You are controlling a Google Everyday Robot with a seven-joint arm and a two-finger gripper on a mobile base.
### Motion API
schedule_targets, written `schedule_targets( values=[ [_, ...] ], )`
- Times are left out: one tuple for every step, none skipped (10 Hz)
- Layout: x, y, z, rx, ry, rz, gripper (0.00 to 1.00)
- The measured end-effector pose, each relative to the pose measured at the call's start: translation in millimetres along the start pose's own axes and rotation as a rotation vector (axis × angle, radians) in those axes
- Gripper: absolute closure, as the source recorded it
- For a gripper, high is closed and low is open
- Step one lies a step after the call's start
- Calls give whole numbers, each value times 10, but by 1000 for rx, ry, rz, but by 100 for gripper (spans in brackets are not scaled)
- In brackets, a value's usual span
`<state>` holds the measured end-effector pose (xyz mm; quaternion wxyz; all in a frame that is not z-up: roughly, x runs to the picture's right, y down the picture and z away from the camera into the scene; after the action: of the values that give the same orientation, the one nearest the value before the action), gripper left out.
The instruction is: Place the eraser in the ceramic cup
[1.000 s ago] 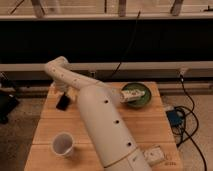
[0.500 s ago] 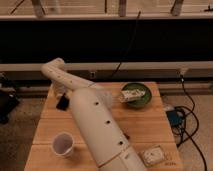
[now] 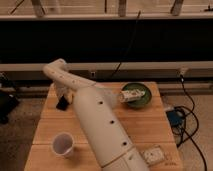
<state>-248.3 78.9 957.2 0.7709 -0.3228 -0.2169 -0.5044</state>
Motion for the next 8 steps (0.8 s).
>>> schedule_targets(
  values=[
    [6,16,-10,10,1,3,84],
    [20,40,-24,15,6,5,94],
    [27,66,-62,20,12,6,99],
    [22,70,-123,38,19,6,100],
    [5,72,-161,47,23,4,100],
    [-45,79,-255,68,35,-1,100],
    [-72,102,-324,77,44,-3,100],
    [-107,136,-394,87,55,-8,100]
  ],
)
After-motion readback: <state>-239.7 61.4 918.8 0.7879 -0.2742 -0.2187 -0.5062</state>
